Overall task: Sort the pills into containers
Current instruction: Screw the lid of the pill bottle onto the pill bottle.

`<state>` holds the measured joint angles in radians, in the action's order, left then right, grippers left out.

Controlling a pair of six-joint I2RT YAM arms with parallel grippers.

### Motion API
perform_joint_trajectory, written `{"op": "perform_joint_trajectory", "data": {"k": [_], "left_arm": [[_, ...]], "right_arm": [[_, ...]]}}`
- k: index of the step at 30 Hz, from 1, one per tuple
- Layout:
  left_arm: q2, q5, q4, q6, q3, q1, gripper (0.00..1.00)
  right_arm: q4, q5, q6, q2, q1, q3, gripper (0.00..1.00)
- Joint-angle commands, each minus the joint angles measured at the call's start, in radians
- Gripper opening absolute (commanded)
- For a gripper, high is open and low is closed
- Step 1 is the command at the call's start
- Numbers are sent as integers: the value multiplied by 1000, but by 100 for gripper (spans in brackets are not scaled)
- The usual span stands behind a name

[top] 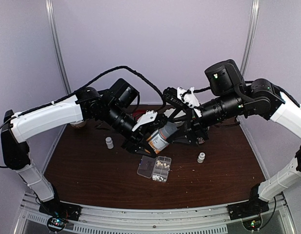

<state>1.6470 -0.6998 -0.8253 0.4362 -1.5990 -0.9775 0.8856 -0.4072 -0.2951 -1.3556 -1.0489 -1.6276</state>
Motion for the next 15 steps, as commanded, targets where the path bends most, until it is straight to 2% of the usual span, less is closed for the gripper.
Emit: {"op": "perform_joint_trajectory", "data": {"k": [1,7,12,15], "left_arm": [[-4,-20,15,-1,-32,3,3],[-8,-9,16,1,-33,4,8],[-29,18,55,-17,-9,4,16],[-63,28,125,-43,38,5,21]], "right_arm": [[-52,11,40,-9,-5,-17,75],[-45,13,45,-20,-5,-19,63],[-17,25,57,-20,-5,-19,41],[-25,37,77,-5,-5,-1,37]]}}
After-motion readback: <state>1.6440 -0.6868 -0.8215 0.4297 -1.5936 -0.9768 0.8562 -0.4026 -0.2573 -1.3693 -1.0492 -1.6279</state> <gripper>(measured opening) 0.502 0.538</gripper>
